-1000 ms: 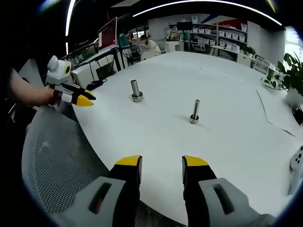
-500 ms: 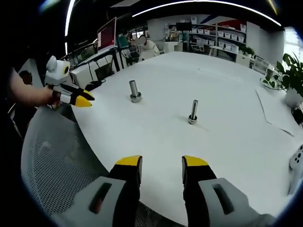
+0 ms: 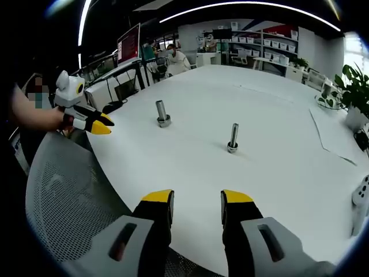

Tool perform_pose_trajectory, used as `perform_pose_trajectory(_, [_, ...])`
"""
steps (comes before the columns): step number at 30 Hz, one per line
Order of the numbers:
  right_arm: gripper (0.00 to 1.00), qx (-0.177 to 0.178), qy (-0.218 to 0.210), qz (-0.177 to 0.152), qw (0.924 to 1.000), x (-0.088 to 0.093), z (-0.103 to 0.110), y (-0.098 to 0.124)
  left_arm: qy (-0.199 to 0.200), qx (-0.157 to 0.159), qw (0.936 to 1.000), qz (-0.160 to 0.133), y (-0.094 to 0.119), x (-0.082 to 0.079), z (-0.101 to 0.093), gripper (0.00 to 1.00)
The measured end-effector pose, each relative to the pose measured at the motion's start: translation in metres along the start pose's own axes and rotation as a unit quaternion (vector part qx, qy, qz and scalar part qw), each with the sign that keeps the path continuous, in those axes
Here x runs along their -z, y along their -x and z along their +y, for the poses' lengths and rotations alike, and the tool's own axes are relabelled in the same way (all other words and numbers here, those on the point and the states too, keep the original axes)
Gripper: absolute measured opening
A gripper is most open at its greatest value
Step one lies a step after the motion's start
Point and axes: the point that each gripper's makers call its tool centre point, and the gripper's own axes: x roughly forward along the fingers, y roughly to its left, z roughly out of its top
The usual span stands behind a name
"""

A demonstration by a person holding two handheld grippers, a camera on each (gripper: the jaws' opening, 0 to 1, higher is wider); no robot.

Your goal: Place the washer onto the threaded stud by aligning its center hole with the stud, sliding it down to the base, and recovering from edge contact or off-axis alignment until the washer reaches the visible bottom stop.

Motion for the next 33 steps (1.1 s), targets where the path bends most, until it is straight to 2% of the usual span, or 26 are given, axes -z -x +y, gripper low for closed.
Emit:
perform_pose_trajectory(11, [0.35, -0.002, 0.0, -0.002, 1.0, -0.0004, 0.0004, -0.0001, -0.012, -0.006, 0.9999, 0.008, -0.0011, 0.0023, 0.0004, 0.24])
perform_pose_trajectory(33, [0.35, 0.008, -0.009, -0.005, 0.9999, -0.0004, -0.0046, 0.0009, -0.004, -0.016, 0.9998, 0.008, 0.0004, 0.0023, 0.0047, 0.24])
